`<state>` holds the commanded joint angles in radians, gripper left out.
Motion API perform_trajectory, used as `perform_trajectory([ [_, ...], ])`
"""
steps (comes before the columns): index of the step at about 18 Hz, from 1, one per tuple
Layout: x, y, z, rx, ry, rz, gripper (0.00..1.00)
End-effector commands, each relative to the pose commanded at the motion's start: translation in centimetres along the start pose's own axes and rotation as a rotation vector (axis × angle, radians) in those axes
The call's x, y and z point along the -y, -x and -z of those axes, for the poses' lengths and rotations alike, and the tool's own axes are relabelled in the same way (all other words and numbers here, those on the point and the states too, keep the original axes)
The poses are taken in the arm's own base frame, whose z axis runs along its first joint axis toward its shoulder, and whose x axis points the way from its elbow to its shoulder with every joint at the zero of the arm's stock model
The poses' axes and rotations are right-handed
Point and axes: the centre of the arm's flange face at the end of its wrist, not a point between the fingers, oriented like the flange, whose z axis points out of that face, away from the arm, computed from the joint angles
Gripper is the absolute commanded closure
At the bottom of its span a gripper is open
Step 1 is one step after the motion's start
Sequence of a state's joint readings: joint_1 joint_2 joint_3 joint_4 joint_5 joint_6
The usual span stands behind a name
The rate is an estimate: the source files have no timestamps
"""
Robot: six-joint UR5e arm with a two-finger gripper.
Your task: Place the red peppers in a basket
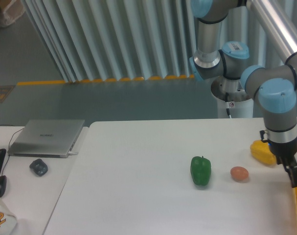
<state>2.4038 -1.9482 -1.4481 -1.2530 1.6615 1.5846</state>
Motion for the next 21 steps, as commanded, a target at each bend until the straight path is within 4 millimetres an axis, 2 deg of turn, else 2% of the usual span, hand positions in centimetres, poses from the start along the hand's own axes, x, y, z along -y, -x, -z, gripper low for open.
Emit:
perform_trajectory([
  [3,1.1,-1.0,0.1,-0.042,-0.03,-0.011,0.0],
  [7,4.8,-2.7,0.1,-0.062,-0.017,0.033,0.0],
  [10,5.6,-3.2,0.0,-0.064,0.002,0.026,0.0],
  [12,6.8,-3.5,0.1,-0.054,0.028,0.013,0.0],
  [15,8.5,-3.8,0.0,-0.049,0.024,0.086,0.0],
  [19,10.5,-4.1,-0.4,-0.024,0.025,0.068,0.0],
  [21,10.8,-4.2,-0.6,-0.016,0.021,0.065,0.0],
])
